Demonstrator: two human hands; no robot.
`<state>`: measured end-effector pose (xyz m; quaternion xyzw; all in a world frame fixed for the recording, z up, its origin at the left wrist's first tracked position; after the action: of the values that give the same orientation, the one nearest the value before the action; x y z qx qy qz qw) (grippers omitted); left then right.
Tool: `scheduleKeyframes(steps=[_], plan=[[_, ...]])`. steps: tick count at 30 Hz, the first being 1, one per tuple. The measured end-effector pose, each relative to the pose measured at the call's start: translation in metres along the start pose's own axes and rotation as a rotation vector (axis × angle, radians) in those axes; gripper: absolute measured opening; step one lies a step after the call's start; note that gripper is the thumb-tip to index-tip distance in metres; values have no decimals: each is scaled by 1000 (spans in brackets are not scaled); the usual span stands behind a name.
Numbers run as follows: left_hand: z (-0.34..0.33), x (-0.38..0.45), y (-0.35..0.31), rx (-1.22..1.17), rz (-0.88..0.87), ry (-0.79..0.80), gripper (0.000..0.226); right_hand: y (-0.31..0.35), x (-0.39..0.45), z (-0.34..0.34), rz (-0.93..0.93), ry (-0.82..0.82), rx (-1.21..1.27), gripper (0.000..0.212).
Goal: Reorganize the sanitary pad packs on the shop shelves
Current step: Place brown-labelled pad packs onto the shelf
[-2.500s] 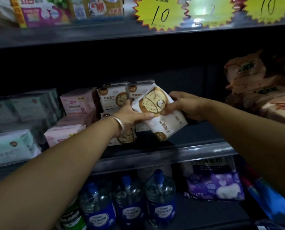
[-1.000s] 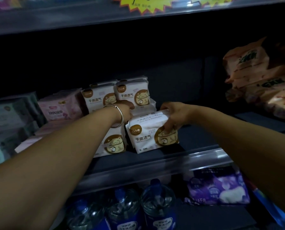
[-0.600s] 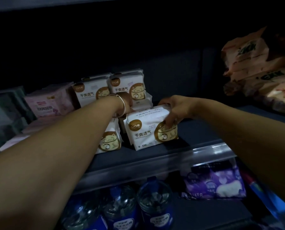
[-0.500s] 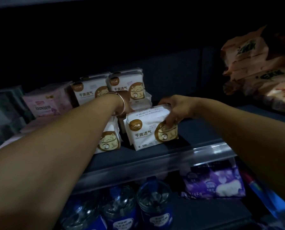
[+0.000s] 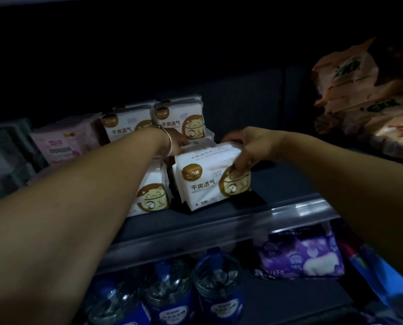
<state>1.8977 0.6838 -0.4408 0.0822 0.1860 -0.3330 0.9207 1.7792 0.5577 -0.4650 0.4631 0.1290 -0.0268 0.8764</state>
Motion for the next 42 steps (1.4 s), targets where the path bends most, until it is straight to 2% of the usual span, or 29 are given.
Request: scheduleKeyframes(steps=[4, 8, 9, 12, 16, 19, 22, 23, 28, 31, 33, 34, 36, 38, 42], plan=[[3, -16, -2, 41, -23, 60, 63, 12, -17, 10, 5, -4, -7, 56], [7, -30, -3, 74, -10, 11, 33, 24, -42, 29, 43, -119, 16, 49], [6, -33, -4, 110, -5, -1, 31, 27, -49, 35, 62, -173, 40, 47], [5, -38, -5, 156, -34, 45, 54, 35, -65, 53, 111, -356, 98, 49], [-3, -39, 3, -163, -125, 195, 64, 37, -57, 65, 114, -594, 128, 79], [-14, -29, 3, -158, -78, 139, 91, 40, -36, 62, 124, -662, 80, 80], [-16, -25, -4, -74, -96, 8, 86, 45, -18, 58, 125, -673, 15, 73], [-14, -24, -2, -74, -101, 19, 83, 46, -15, 59, 119, -675, -3, 72], [-14, -31, 8, -124, -146, 235, 86, 42, 0, 56, 72, -565, -17, 80], [-9, -42, 16, -192, -173, 266, 57, 39, 7, 48, 48, -526, -13, 84], [3, -45, 29, -283, -173, 141, 30, 42, 10, 47, 35, -538, -23, 82], [9, -46, 35, -295, -170, 43, 24, 46, 12, 45, 16, -535, -56, 79], [19, -49, 45, -293, -149, -116, 26, 52, 17, 40, -11, -515, -125, 71], [19, -50, 48, -274, -138, -172, 23, 58, 22, 33, -13, -510, -167, 65], [12, -44, 49, -212, -157, -145, 12, 63, 35, 26, 9, -499, -133, 66]])
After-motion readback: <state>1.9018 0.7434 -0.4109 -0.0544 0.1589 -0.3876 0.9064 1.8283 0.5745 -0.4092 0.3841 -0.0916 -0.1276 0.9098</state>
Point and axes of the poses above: each hand's wrist, its own x-axis towards the middle knuckle, its own z-axis out of the back of the hand, y = z × x, the point moved 6 cm from there along x, towards the middle knuckle, and after that the axes turned 14 degrees about y, right-handed, at the moved point
